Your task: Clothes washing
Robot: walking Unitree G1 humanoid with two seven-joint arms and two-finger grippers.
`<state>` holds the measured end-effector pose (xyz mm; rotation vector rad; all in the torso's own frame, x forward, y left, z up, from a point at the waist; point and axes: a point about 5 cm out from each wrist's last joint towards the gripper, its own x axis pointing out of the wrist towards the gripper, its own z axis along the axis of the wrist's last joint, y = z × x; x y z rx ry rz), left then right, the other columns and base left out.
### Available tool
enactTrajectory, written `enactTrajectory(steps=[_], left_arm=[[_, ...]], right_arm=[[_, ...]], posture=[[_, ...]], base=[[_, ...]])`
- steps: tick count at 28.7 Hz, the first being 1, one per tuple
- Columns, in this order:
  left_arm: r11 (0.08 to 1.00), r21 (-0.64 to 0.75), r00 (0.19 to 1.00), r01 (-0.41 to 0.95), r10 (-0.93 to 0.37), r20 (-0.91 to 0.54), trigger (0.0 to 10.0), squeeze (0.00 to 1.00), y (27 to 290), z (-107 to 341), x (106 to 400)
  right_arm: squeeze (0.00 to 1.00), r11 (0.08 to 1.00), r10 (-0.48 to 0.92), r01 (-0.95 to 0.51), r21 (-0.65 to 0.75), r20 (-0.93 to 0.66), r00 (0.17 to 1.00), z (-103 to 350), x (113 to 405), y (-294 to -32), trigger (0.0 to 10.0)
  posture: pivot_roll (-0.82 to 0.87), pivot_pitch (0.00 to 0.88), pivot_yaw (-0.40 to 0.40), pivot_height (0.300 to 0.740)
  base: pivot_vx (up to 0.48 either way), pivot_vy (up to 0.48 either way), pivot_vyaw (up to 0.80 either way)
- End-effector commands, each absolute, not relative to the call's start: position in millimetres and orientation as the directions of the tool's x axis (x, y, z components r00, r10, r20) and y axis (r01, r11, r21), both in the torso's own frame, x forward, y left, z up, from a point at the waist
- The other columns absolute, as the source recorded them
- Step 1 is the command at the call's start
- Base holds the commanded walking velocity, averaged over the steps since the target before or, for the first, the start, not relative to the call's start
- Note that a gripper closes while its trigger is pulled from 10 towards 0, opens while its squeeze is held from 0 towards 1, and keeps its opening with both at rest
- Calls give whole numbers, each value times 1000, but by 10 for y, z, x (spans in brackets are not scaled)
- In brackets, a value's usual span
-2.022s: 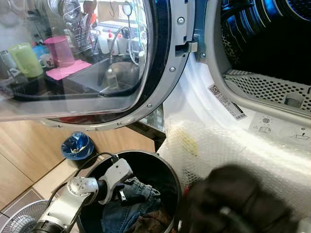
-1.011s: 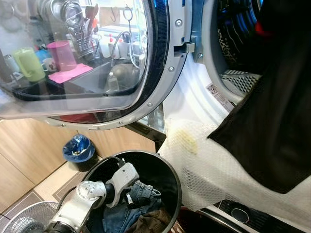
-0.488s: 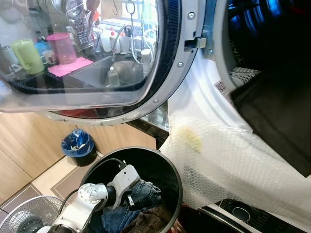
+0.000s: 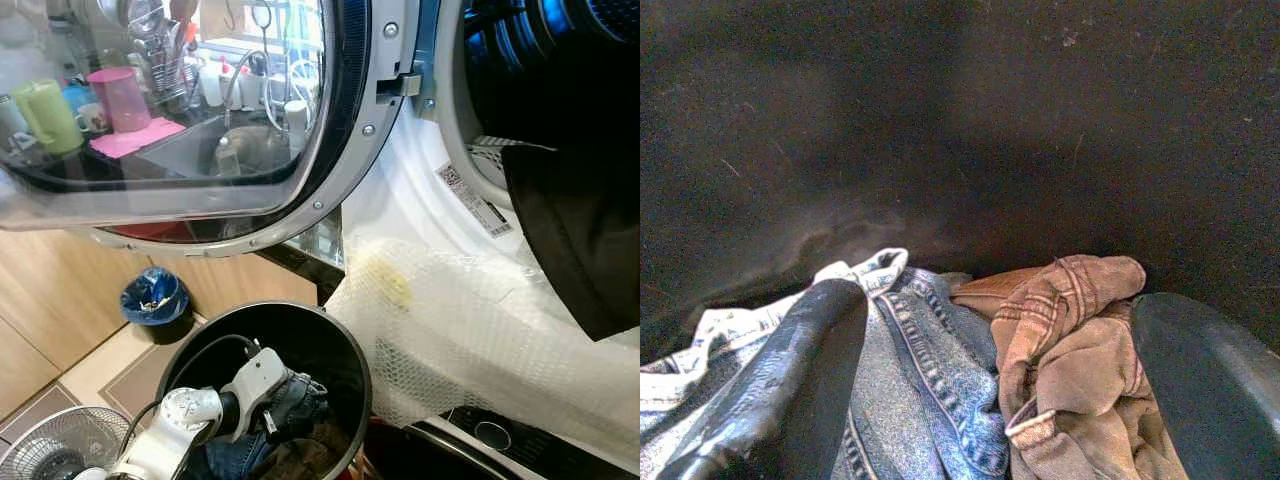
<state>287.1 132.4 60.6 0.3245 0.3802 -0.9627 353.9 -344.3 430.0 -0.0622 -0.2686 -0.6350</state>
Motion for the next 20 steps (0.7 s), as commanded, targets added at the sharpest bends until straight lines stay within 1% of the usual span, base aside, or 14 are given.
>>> enactTrajectory(steps=[1, 3, 5, 10, 12, 15, 17, 20], left_arm=[[511, 112, 499, 852, -728, -470, 10000, 0, 1329, 604, 2850], [500, 109, 487, 859, -733, -475, 10000, 0, 1319, 599, 2841], [497, 109, 484, 861, -734, -476, 10000, 0, 1312, 598, 2838], [491, 115, 481, 863, -733, -481, 10000, 0, 1326, 605, 2835], [492, 114, 480, 863, -730, -487, 10000, 0, 1347, 601, 2829], [488, 112, 475, 866, -730, -492, 10000, 0, 1350, 592, 2819], [488, 113, 476, 865, -731, -489, 10000, 0, 1332, 600, 2825], [489, 116, 479, 864, -731, -487, 10000, 0, 1338, 617, 2838]], right_arm=[[1000, 820, -564, 569, 54, 245, 789, 4279, 3556, -3428, 10000], [1000, 830, -552, 556, 47, 207, 808, 4151, 3611, -3408, 10000], [1000, 827, -557, 559, 47, 196, 807, 4114, 3617, -3417, 10000], [1000, 786, -613, 614, 77, 224, 757, 4189, 3506, -3553, 10000], [1000, 784, -614, 616, 75, 235, 753, 4227, 3467, -3589, 10000], [1000, 787, -612, 612, 82, 233, 756, 4209, 3467, -3593, 10000], [1000, 810, -583, 580, 94, 243, 775, 4216, 3481, -3556, 10000], [1000, 825, -553, 563, 51, 282, 784, 4309, 3472, -3477, 10000]], posture=[[22, 62, 88, 740], [19, 65, 97, 740], [19, 65, 97, 740], [25, 78, 102, 740], [20, 78, 104, 740], [10, 83, 109, 740], [22, 85, 113, 740], [22, 87, 115, 740]], base=[[0, 0, 0], [0, 0, 0], [0, 0, 0], [0, 0, 0], [0, 0, 0], [0, 0, 0], [0, 0, 0], [0, 0, 0]])
